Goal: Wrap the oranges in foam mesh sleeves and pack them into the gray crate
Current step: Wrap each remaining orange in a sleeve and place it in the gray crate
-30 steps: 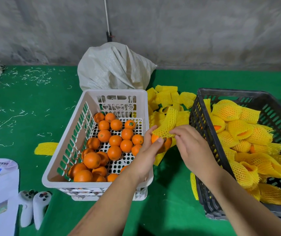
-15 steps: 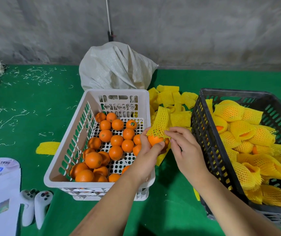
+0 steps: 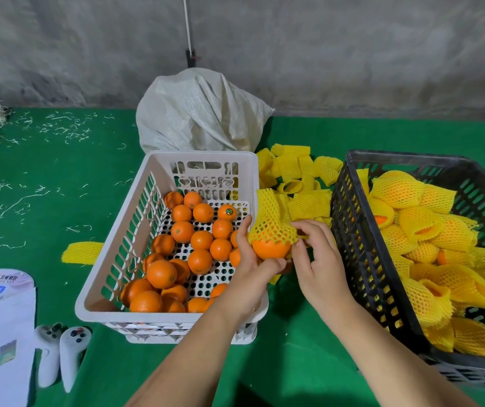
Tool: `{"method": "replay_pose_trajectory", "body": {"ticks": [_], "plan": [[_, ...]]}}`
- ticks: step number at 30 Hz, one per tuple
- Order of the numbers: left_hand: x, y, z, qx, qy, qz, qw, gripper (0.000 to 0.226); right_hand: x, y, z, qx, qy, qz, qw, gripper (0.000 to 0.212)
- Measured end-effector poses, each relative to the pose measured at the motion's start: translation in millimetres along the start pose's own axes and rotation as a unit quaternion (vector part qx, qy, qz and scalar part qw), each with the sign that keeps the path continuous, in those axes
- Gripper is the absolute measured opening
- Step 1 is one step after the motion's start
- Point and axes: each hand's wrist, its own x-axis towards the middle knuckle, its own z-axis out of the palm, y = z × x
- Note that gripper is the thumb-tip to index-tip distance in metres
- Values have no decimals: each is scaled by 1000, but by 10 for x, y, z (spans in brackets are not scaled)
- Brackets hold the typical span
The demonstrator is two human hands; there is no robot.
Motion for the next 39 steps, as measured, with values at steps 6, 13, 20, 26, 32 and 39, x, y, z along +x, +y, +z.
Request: {"method": "replay_pose_trajectory", "body": {"ticks": [6, 13, 20, 26, 32, 39], "plan": [[2, -46, 79, 38, -10, 55, 998, 78, 134, -63, -74, 94, -5, 51, 994, 27], [7, -5, 113, 5, 83, 62, 995, 69, 100, -74, -274, -153, -36, -175, 972, 18], [5, -30, 91, 45, 59, 36, 997, 81, 32, -78, -106, -6, -6, 0, 1000, 30], [13, -86, 27, 91, 5, 50, 995, 86, 64, -23, -145, -44, 3, -12, 999, 33], [23, -83, 16, 92, 77, 78, 990, 62, -100, -59, -107, -99, 12, -105, 989, 21], [12, -72, 13, 95, 28, 59, 993, 68, -122, -62, -65, 8, -35, 52, 998, 47]]}}
